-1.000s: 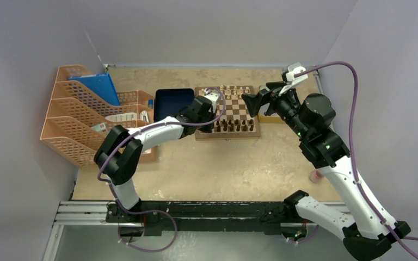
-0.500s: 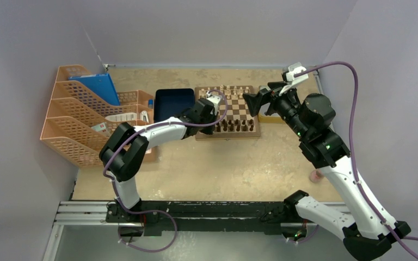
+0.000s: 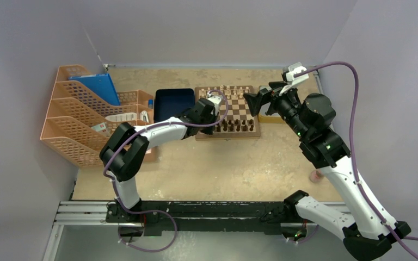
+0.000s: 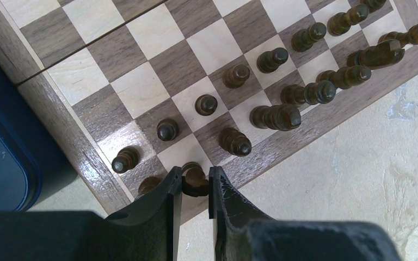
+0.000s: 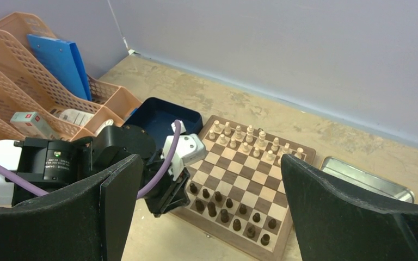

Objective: Set up the chess pieces on the board
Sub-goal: Place the chess piece on the chessboard.

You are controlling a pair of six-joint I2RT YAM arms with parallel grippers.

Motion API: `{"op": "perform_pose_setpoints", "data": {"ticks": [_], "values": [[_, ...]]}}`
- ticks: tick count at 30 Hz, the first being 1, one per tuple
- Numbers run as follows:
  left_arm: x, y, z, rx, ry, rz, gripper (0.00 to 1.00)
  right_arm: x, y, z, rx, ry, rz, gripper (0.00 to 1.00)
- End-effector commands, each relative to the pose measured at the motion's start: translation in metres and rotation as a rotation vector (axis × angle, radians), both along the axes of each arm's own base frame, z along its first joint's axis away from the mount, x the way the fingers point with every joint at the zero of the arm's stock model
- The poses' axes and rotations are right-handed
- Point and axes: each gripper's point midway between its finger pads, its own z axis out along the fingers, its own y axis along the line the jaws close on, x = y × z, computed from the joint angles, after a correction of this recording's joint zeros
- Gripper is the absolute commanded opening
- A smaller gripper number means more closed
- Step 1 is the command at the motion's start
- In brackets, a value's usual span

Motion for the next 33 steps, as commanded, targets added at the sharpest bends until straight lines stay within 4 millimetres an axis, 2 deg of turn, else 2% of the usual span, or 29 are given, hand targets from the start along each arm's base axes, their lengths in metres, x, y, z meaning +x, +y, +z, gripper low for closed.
{"op": "perform_pose_setpoints", "data": {"ticks": [1,10,24,33], "values": [[0.015,-0.012,0.021,-0.024,-0.073,-0.008,0.02,-0.003,-0.006,0.023,0.018,-0.054,-0.021,0.99],[0.017,-0.012,0.014,-0.008,-0.07,-0.009,0.02,-0.002,-0.006,0.021,0.019,-0.05,-0.024,0.99],[0.015,-0.013,0.008,0.012,-0.052,-0.01,0.14,-0.002,-0.01,0.021,0.012,-0.054,-0.039,0.99],[0.012,-0.012,0.009,0.025,-0.041,-0.004,0.15,-0.003,-0.011,0.019,0.008,-0.056,-0.04,0.99]]}}
